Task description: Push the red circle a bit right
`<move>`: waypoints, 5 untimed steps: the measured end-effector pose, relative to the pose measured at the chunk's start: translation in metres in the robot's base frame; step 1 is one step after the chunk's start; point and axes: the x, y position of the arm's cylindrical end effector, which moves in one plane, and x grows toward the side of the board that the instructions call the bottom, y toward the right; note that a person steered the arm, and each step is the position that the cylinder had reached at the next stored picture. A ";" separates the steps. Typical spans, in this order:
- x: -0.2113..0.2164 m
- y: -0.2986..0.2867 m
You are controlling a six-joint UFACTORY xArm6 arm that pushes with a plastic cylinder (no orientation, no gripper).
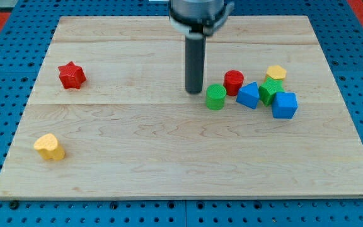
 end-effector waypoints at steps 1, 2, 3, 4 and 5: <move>0.006 0.032; 0.004 0.073; -0.008 -0.008; -0.053 0.030; -0.055 0.108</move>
